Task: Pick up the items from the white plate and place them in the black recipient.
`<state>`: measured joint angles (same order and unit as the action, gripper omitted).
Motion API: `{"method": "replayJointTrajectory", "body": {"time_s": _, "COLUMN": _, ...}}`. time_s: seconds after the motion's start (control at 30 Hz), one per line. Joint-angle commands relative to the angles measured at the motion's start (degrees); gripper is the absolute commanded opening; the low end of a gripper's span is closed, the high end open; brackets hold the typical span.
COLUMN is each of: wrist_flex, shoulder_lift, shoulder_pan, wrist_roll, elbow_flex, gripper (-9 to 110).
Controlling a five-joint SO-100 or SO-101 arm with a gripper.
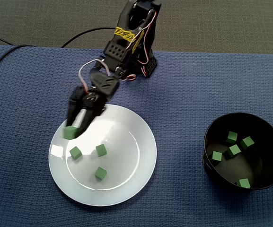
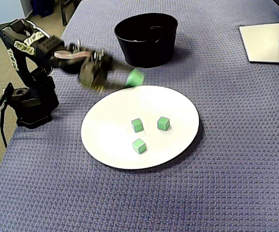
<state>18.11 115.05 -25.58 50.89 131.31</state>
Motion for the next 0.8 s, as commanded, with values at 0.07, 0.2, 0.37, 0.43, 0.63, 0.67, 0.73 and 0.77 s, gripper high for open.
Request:
{"method": "replayJointTrajectory", "body": {"time_s": 0.07, "wrist_flex": -10.4, "shoulder_lift": 7.3, "shoulder_pan": 17.3, "wrist_roll": -7.3, "elbow_flex": -15.7, "gripper": 0}}
{"method": "replayJointTrajectory", "body": {"time_s": 0.2, "wrist_flex": -11.9, "shoulder_lift": 7.6, "shoulder_pan": 33.1, "wrist_roll": -3.3, "elbow_flex": -18.9, "gripper": 0}}
{"method": "replayJointTrajectory", "body": {"time_s": 0.37, "wrist_flex": -17.2, "shoulder_lift": 4.0, "shoulder_pan": 51.5, "wrist_roll": -0.8, "elbow_flex": -21.4, "gripper": 0}}
{"method": "replayJointTrajectory", "body": {"time_s": 0.43, "wrist_flex": -19.6, "shoulder_lift": -0.9, "shoulder_pan": 56.7, "wrist_roll": 0.5, "elbow_flex": -23.7, "gripper": 0}}
{"method": "replayJointTrajectory", "body": {"time_s": 0.63, "wrist_flex": -25.3, "shoulder_lift": -19.6, "shoulder_pan": 60.9, "wrist_roll": -6.3, "elbow_flex": -34.0, "gripper": 0}}
{"method": "replayJointTrajectory", "body": {"time_s": 0.67, "wrist_flex": -26.8, "shoulder_lift": -22.1, "shoulder_pan": 60.9, "wrist_roll": -8.1, "elbow_flex": -35.5, "gripper": 0}}
{"method": "replayJointTrajectory", "body": {"time_s": 0.73, "wrist_flex": -29.5, "shoulder_lift": -26.2, "shoulder_pan": 61.3, "wrist_roll": -9.8, "elbow_flex": -36.7, "gripper": 0}}
{"method": "replayJointTrajectory", "body": {"time_s": 0.77, "wrist_flex": -30.4, "shoulder_lift": -27.9, "shoulder_pan": 61.9, "wrist_roll": -9.4, "elbow_flex": -36.7, "gripper": 0}}
